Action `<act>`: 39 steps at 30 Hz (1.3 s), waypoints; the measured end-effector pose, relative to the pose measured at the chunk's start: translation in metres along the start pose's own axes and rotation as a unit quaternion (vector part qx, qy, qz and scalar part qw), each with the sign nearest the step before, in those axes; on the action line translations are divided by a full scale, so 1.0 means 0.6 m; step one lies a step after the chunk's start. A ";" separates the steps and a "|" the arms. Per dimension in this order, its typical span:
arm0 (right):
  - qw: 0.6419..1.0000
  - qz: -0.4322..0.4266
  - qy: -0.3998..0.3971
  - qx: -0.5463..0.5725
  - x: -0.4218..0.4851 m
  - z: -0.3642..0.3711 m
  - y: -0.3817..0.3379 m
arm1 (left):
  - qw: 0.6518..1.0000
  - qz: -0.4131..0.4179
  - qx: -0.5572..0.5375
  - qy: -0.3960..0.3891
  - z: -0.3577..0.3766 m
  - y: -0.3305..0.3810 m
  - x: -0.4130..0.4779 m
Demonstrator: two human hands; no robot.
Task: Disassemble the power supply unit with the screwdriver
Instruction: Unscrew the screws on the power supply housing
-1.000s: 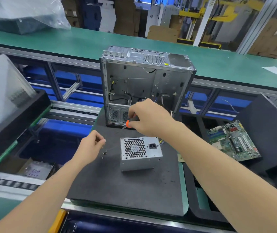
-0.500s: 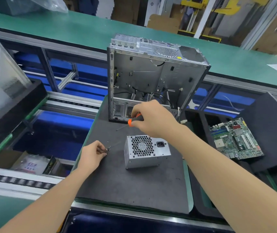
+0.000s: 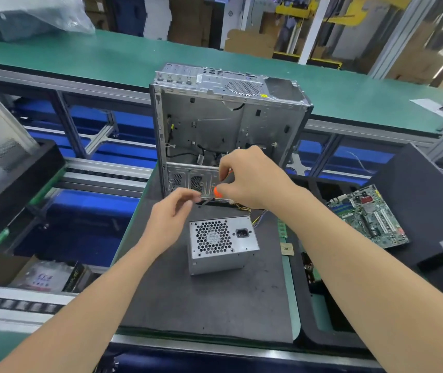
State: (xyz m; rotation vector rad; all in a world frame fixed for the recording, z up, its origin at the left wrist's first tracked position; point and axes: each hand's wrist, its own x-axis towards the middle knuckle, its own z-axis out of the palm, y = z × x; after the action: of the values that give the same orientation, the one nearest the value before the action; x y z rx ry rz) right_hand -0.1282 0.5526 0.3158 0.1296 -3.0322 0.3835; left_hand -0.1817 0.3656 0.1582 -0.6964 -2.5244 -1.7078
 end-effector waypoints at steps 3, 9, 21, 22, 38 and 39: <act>1.000 0.002 0.000 -0.026 -0.020 -0.031 0.013 | 0.989 0.045 -0.046 -0.131 0.029 0.051 0.017; 0.998 0.002 -0.049 -0.046 -0.056 -0.064 0.037 | 0.976 0.026 -0.064 -0.206 0.083 0.063 0.009; 0.997 -0.008 -0.057 -0.042 -0.067 -0.055 0.046 | 0.981 0.021 -0.021 -0.193 0.095 0.056 0.002; 0.997 -0.009 -0.058 -0.042 -0.066 -0.055 0.046 | 0.981 0.019 -0.020 -0.193 0.096 0.055 0.002; 0.997 -0.009 -0.063 -0.044 -0.060 -0.056 0.043 | 0.979 0.008 -0.063 -0.196 0.095 0.049 0.002; 0.997 -0.009 -0.065 -0.046 -0.060 -0.055 0.042 | 0.978 0.009 -0.070 -0.195 0.096 0.050 0.001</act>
State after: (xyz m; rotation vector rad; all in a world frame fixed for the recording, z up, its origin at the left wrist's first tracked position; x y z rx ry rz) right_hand -0.0927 0.5878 0.3385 0.1817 -3.1671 0.2419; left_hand -0.1579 0.4257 0.1615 -1.1659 -2.6380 -1.9210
